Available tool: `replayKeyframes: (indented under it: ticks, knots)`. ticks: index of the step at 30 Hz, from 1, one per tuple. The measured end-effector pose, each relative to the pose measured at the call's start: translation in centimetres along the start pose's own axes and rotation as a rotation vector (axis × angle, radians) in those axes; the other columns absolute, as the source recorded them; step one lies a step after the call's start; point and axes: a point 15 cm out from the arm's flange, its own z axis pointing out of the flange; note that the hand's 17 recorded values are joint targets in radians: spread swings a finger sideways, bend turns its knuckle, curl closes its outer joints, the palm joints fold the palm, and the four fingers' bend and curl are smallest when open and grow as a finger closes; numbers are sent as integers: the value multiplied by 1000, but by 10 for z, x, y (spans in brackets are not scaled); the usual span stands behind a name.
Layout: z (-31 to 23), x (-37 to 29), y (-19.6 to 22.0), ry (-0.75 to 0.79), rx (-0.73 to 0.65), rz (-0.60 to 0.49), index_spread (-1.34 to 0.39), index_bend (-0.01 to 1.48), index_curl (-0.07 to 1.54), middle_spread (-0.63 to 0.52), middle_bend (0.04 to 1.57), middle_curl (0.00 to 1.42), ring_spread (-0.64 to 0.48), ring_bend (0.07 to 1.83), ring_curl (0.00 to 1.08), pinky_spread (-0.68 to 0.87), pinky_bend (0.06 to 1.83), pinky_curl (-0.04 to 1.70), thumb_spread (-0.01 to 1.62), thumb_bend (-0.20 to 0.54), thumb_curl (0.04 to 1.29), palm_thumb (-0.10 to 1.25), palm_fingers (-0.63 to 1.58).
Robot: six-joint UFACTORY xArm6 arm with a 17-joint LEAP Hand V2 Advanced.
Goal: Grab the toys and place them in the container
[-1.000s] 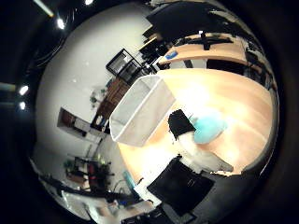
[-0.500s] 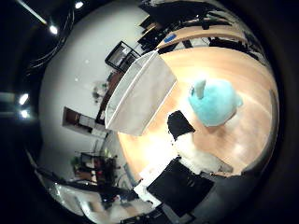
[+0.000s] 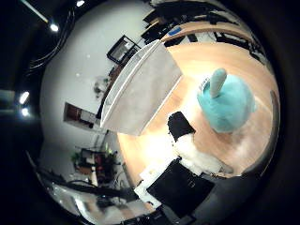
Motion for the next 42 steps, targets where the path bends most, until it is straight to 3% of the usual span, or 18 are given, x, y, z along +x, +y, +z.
replayKeyframes:
  ticks: [21,42]
  knots:
    - [66,13,37,-39,-167,31,-580,165,256,-323,222,335,-319,788,219,73,1169,-6,940,-28,379,470,258]
    - [88,22,47,-59,-216,37,-583,166,268,-311,236,337,-329,791,212,92,1149,-4,939,-31,394,513,264]
